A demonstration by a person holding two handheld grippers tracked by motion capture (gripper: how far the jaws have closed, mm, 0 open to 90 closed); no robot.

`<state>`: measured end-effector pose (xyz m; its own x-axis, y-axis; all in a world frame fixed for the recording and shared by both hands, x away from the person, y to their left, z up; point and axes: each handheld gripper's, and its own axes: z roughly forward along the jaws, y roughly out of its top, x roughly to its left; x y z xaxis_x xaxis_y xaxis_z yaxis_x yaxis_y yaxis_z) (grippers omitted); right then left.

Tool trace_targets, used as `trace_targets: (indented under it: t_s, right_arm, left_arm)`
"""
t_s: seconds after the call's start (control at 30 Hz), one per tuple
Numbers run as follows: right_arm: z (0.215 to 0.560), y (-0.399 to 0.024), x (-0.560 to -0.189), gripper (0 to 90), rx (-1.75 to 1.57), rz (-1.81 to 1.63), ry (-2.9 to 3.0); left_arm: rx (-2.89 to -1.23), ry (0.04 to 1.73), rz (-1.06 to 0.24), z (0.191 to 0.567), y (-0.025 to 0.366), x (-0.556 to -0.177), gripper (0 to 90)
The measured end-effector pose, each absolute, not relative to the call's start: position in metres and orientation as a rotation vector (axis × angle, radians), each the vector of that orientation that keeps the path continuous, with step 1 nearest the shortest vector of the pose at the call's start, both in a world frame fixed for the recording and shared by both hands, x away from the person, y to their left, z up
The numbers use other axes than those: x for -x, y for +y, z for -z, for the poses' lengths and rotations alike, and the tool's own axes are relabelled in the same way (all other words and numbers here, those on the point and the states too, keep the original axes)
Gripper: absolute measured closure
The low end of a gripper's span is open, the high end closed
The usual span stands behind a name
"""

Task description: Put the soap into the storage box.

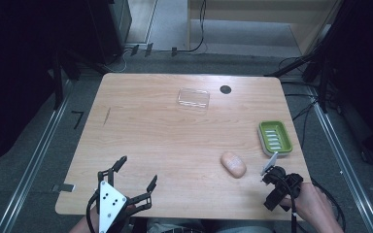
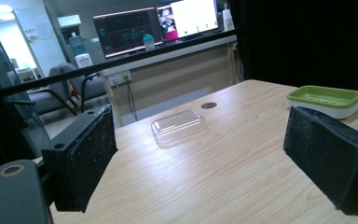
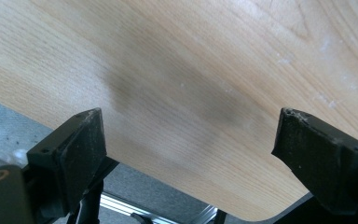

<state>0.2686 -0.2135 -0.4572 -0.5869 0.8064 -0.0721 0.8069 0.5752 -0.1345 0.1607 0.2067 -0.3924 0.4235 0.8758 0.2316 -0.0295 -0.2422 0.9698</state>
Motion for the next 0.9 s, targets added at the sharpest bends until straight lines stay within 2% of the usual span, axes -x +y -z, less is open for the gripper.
trace_targets:
  t_s: [0.9]
  right_arm:
    - [0.447,-0.196,-0.289,8.8,-1.376,0.201,2.796]
  left_arm:
    - [-1.582,0.766,-1.024,0.393,0.207,-0.163,9.9]
